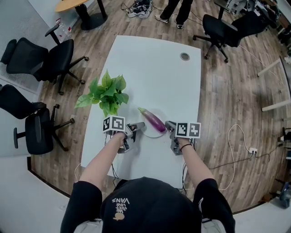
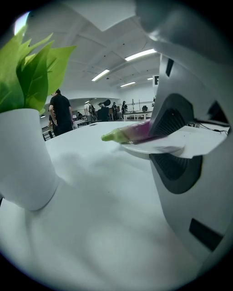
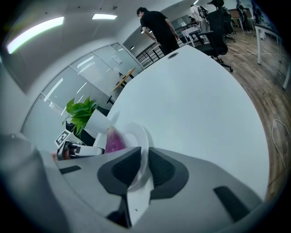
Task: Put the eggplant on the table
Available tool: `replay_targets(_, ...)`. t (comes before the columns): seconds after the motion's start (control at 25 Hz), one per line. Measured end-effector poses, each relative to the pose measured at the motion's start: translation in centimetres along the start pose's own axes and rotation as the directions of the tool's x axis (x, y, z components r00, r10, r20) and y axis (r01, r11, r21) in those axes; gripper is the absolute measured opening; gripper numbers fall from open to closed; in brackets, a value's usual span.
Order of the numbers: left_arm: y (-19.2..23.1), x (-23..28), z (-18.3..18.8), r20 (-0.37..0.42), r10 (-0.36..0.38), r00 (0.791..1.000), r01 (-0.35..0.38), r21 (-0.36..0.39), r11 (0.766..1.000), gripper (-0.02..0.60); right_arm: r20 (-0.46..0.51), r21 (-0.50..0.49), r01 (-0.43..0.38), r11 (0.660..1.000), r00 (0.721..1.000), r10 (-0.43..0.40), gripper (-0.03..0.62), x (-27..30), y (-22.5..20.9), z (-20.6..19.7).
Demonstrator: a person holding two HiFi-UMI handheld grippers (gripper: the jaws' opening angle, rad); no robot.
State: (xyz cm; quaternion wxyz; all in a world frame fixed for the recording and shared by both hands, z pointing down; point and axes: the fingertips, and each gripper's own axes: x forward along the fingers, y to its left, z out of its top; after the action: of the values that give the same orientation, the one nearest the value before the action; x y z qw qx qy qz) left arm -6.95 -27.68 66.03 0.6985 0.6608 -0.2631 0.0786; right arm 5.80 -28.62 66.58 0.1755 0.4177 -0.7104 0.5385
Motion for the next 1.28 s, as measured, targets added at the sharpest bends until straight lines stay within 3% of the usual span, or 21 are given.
replay_targets(0.56,-0.4,-1.2,-0.1,0.051,0.056,0.997,-0.061,0.089,0.994,0.213,0.002,-0.061,0.041,0.997,0.999,-0.041,0.101,-0.6,0.2,-0.4)
replay_targets(0.84,-1.1,-2.3,0.5,0.130,0.055,0.990,-0.077,0.167,0.983,0.213,0.041,-0.089,0.051,0.995,0.998,-0.048,0.107,-1.4,0.4,0.0)
replay_targets(1.16,-3.8,-3.2,0.0,0.173,-0.003,0.985,-0.047,0.286,0.957,0.210,0.134,-0.162,0.047,0.986,0.991,-0.025,0.107,-3.0,2.2,0.9)
replay_targets(1.28,-5.2,-3.8,-0.4,0.196,-0.039,0.980,-0.030,0.336,0.942,0.182,0.178,-0.204,0.043,0.978,0.984,-0.006,0.106,-4.1,3.2,1.0)
